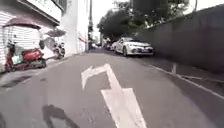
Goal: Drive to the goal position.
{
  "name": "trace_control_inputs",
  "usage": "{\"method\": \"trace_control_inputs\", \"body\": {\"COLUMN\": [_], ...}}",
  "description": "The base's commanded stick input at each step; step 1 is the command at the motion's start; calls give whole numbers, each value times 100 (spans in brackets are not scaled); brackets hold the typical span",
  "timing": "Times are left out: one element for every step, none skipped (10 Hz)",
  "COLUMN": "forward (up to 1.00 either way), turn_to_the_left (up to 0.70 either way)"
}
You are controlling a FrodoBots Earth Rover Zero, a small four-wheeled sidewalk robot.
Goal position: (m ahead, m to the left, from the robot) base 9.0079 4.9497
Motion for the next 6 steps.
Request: {"method": "trace_control_inputs", "body": {"forward": [70, 70, 70, 70, 70, 70], "turn_to_the_left": [0, 0, 0, 0, 0, 0]}}
